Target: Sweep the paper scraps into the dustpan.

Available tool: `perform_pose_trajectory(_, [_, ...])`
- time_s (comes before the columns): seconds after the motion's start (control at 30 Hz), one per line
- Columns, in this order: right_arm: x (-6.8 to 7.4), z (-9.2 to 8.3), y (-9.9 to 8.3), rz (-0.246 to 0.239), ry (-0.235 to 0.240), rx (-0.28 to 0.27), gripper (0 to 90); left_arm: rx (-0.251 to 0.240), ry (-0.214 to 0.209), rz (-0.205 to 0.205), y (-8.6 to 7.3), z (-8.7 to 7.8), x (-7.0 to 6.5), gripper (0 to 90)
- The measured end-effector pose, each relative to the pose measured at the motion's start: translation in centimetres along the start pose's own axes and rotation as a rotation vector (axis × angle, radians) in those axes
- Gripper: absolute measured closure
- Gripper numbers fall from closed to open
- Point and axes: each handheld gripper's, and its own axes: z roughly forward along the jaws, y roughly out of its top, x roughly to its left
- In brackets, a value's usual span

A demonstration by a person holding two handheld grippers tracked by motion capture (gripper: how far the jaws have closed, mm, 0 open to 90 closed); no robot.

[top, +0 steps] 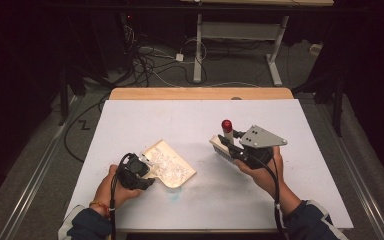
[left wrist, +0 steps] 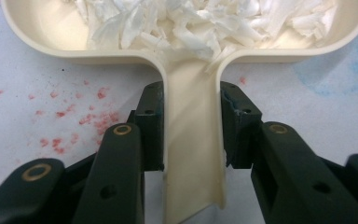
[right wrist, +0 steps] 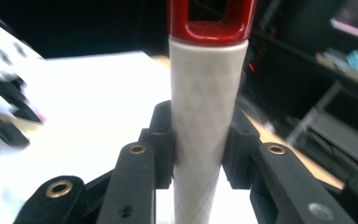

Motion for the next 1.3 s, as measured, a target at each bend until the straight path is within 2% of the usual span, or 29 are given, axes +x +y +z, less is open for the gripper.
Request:
perform_pose_trajectory(0.03, [0.0,0.0,0.0,0.0,0.0,0.0,69.7,0.001,0.0,0.0,0.0,0.0,0.0,63.6])
perform_pose_trajectory(0.07, [0.1,0.2,-0.7,0.008,-0.018,0.036,69.7,0.003,0.003,0.001,0.1,0.0,-0.1,63.6])
perform_pose_trajectory(0.17, [0.4,0.1,-0.9,0.01,-0.015,0.052,69.7,0.006,0.007,0.006,0.3,0.0,-0.6,63.5])
perform_pose_trajectory(0.3, [1.3,-0.3,-1.0,0.021,0.02,0.068,69.7,0.012,0.003,0.032,0.9,0.3,-1.6,63.6])
perform_pose_trajectory(0.43, [2.6,-0.3,-0.8,0.022,0.044,0.061,69.7,0.017,-0.007,0.047,1.4,0.5,-2.5,63.6])
perform_pose_trajectory(0.5, [3.3,-0.3,-0.6,0.02,0.059,0.042,69.7,0.016,-0.015,0.042,1.7,0.5,-2.8,63.6])
perform_pose_trajectory(0.57, [3.9,-0.4,-0.4,0.024,0.096,0.026,69.7,0.015,-0.034,0.05,1.9,0.7,-3.4,63.5])
perform_pose_trajectory(0.63, [4.3,-0.5,-0.3,0.017,0.113,0.029,69.7,0.02,-0.01,0.063,2.2,0.8,-4.0,63.5])
perform_pose_trajectory(0.67, [4.4,-0.5,-0.3,0.022,0.129,0.02,69.7,0.018,-0.01,0.065,2.3,0.8,-4.2,63.5])
perform_pose_trajectory(0.73, [4.5,-0.7,-0.2,0.053,0.175,0.012,69.7,0.012,-0.023,0.065,2.5,0.9,-4.6,63.5])
perform_pose_trajectory(0.8, [4.7,-1.1,0.1,0.06,0.213,-0.001,69.7,0.011,-0.011,0.076,2.6,1.0,-4.8,63.5])
perform_pose_trajectory(0.87, [4.6,-1.9,0.8,0.077,0.242,-0.028,69.7,0.01,-0.019,0.076,2.6,1.0,-4.8,63.5])
perform_pose_trajectory(1.0, [4.2,-2.8,1.3,0.064,0.225,-0.05,69.7,0.007,-0.025,0.073,2.6,1.0,-4.7,63.5])
perform_pose_trajectory(1.3, [2.5,-4.1,1.1,0.085,0.186,-0.069,69.6,-0.004,-0.027,0.066,2.4,1.0,-4.5,63.5])
